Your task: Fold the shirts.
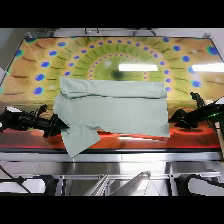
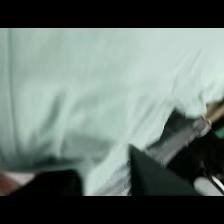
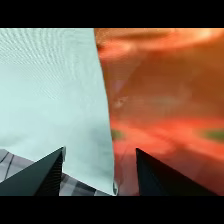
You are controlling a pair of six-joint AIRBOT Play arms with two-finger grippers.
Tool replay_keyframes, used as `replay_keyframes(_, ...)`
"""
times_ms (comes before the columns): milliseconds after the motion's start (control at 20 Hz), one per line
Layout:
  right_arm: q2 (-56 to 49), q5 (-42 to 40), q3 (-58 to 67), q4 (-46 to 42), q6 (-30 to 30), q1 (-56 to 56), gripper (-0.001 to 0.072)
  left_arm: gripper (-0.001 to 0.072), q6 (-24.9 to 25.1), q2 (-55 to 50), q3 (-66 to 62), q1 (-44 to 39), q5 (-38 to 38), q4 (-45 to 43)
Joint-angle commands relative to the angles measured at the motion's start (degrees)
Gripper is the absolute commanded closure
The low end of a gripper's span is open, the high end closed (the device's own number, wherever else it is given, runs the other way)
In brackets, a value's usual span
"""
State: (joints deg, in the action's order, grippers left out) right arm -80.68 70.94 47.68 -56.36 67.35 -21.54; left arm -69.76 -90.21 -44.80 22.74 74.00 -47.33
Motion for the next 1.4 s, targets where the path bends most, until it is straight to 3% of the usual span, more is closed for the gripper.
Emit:
replay_keyframes(0,-0.61,-0.02,-0.96,0.09,0.15,0.07,0.0194,0.0632,1.77,0.13,0.24,0.52,-4.74,2.05)
replay_keyframes(200,-3.32,-0.04,-6.6,2.19,-0.74,0.24,0.0202,0.0632,2.03,0.15,0.24,3.1,-1.33,2.05)
replay_keyframes(350,-5.81,0.04,-9.88,9.9,-5.77,0.26,0.0241,0.0632,2.93,0.15,0.24,3.96,0.33,2.08)
replay_keyframes(450,-7.19,1.57,-10.4,17.22,-11.45,0.57,0.0543,0.0632,3.32,0.15,0.24,4.02,0.76,2.1)
replay_keyframes(500,-7.3,2.86,-10.38,20.24,-13.64,0.66,0.0617,0.0631,3.41,0.15,0.24,4.02,1.03,2.25)
replay_keyframes(600,-6.75,6.45,-9.88,25.14,-17.05,0.48,0.069,0.0634,5.46,0.15,0.22,4.15,2.71,4.55)
replay_keyframes(750,-2.29,10.25,-8.85,24.65,-17.64,-1.79,0.0691,0.0672,10.36,0.9,0.26,6.47,8.74,13.11)
replay_keyframes(1100,8.26,11.78,-8.92,17.33,-10.99,-12.04,0.0692,0.0672,7.45,11.69,4.15,15.21,13.42,12.39)
replay_keyframes(1350,8.15,8.57,-8.02,28.63,-15.12,-9.4,0.0691,0.0676,7.26,14.93,1.09,14.01,12.83,21.31)
